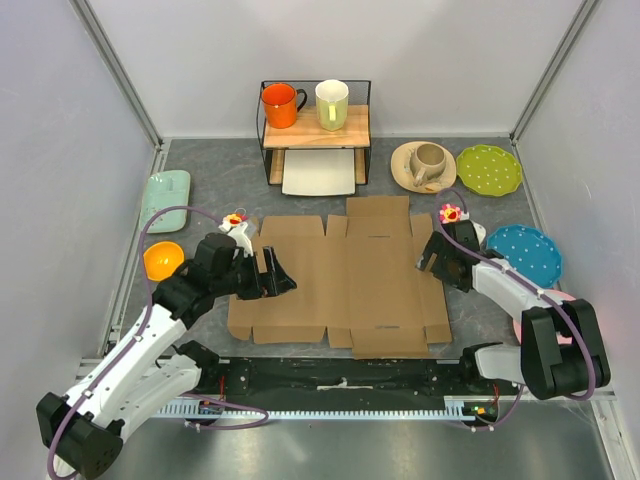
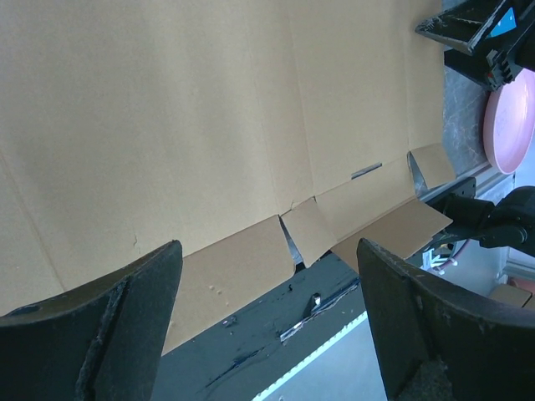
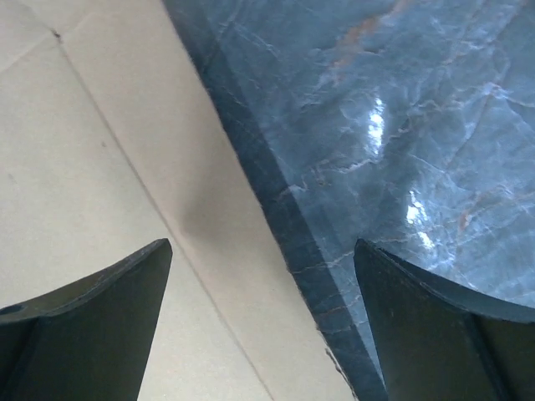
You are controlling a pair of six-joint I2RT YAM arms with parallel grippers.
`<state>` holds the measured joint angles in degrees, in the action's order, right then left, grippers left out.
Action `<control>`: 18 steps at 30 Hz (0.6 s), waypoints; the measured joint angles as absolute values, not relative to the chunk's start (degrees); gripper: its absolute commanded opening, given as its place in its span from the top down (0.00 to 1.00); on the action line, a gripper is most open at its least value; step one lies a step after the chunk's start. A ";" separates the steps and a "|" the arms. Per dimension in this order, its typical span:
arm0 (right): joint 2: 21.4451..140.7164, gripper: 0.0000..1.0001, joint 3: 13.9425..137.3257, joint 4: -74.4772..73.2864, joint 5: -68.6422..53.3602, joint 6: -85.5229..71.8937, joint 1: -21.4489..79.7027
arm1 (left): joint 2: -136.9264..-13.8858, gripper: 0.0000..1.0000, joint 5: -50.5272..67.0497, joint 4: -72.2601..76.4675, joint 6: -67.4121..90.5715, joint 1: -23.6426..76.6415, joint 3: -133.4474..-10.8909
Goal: Fold the paper box
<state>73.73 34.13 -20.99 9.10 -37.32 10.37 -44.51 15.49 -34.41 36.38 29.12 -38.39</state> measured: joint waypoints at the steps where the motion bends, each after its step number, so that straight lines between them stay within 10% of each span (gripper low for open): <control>1: 73.65 0.04 33.91 -20.05 8.64 -37.10 10.37 | -44.62 0.09 15.55 -34.35 36.38 29.12 -38.39; 18: 71.55 0.67 28.49 -9.93 -5.06 -33.10 10.22 | -45.93 0.09 15.57 -33.50 36.38 29.12 -38.37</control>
